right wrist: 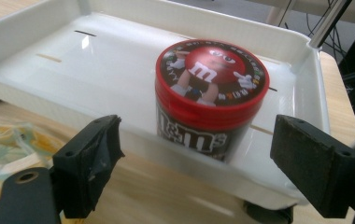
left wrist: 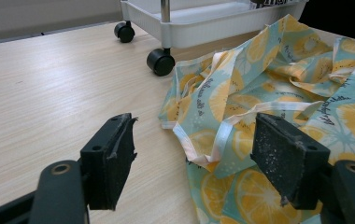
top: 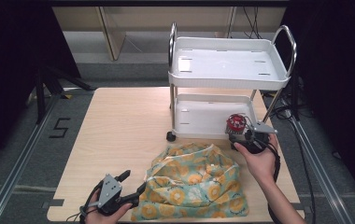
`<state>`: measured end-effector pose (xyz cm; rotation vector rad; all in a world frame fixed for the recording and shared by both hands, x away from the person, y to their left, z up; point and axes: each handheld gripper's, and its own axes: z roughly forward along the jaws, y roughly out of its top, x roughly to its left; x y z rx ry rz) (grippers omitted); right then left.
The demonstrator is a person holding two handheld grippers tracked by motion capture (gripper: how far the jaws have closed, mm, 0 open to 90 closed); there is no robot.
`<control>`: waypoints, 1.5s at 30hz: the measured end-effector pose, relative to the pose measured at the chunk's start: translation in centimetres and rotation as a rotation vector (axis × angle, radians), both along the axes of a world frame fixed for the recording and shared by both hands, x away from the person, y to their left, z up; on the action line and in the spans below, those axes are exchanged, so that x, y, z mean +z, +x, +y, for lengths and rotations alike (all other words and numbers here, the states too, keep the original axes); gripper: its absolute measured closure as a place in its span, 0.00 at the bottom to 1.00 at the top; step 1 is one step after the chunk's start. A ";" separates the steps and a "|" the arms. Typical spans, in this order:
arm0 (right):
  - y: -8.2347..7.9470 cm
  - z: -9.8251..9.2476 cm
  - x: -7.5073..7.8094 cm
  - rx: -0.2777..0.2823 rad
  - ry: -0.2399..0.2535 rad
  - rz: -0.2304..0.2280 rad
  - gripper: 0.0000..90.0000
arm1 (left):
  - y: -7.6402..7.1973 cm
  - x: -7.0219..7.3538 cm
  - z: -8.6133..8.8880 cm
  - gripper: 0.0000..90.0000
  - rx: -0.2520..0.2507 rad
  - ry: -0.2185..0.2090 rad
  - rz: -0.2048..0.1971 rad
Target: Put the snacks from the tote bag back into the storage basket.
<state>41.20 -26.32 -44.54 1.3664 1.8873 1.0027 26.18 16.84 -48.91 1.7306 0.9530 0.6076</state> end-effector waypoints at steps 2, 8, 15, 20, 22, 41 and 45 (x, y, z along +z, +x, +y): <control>-0.4 -0.2 0.2 0.004 0.003 0.005 0.20 | 0.1 0.0 0.0 0.32 -0.009 0.006 -0.006; -1.5 -1.0 0.3 0.008 -0.003 -0.013 0.21 | 0.1 0.0 0.0 0.32 -0.004 0.002 -0.005; -2.3 -1.7 -0.1 0.027 -0.007 -0.013 0.22 | 0.0 0.0 0.0 0.32 -0.008 0.005 -0.006; -3.0 -1.8 -0.3 0.031 0.021 -0.024 0.23 | 0.1 0.0 0.0 0.32 -0.008 0.004 -0.006; -3.4 -2.0 -0.2 0.029 0.031 -0.020 0.23 | 0.0 0.0 0.0 0.32 -0.008 0.005 -0.006; -5.8 -3.6 -0.9 0.058 0.029 -0.005 0.25 | 0.1 0.0 0.0 0.32 -0.006 0.003 -0.006; -6.4 -3.8 -1.1 0.061 0.044 0.007 0.25 | 0.0 0.0 0.0 0.32 -0.005 0.003 -0.006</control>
